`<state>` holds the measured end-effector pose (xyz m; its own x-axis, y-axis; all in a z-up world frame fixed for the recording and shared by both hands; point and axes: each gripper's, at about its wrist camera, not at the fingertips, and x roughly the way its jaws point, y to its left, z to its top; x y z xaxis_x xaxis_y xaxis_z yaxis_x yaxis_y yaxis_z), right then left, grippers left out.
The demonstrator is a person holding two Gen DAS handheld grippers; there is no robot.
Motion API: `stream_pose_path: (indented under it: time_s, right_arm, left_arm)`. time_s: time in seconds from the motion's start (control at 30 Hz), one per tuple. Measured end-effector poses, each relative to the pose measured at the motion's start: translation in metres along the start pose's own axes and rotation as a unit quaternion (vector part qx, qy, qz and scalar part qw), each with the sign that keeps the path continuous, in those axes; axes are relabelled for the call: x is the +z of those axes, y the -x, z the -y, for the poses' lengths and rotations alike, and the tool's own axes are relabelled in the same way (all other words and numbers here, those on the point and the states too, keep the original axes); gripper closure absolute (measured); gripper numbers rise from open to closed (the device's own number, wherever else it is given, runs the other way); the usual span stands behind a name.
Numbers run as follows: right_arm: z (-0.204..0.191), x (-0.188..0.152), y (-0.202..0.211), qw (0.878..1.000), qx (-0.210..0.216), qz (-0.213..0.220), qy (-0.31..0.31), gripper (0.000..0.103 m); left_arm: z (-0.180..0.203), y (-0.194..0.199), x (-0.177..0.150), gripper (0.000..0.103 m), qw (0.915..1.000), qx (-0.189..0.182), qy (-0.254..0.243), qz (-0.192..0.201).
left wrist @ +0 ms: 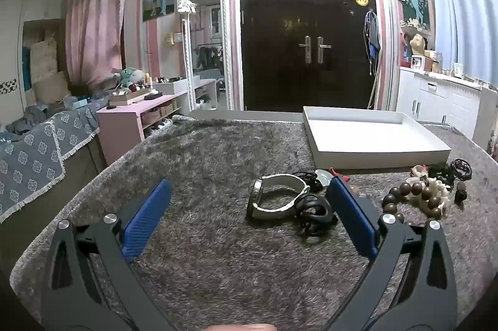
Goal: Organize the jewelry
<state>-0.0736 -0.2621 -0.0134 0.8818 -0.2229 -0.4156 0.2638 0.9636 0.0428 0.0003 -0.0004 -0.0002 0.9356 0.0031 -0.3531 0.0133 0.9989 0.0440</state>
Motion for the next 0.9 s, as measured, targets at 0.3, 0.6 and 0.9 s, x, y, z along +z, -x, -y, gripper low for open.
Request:
stream_pose_path:
  time_s: [0.3,0.6,0.9]
  right_arm:
    - [0.0015,-0.0013,0.0004,1.000,0.000,0.000,0.000,0.002]
    - [0.0016,-0.0004,0.0002,1.000,0.001,-0.001,-0.001,0.002]
    - [0.0012,-0.0006,0.0000,1.000,0.000,-0.002,0.000,0.002]
  left_arm:
    - [-0.0003,0.0006,0.0002,0.003,1.0000,-0.002,0.007,0.003]
    - [-0.0001,0.0008,0.0003,0.003,1.0000,-0.002,0.007,0.002]
    - [-0.0022,-0.0017,-0.0001,0.003,1.0000,-0.002,0.007,0.001]
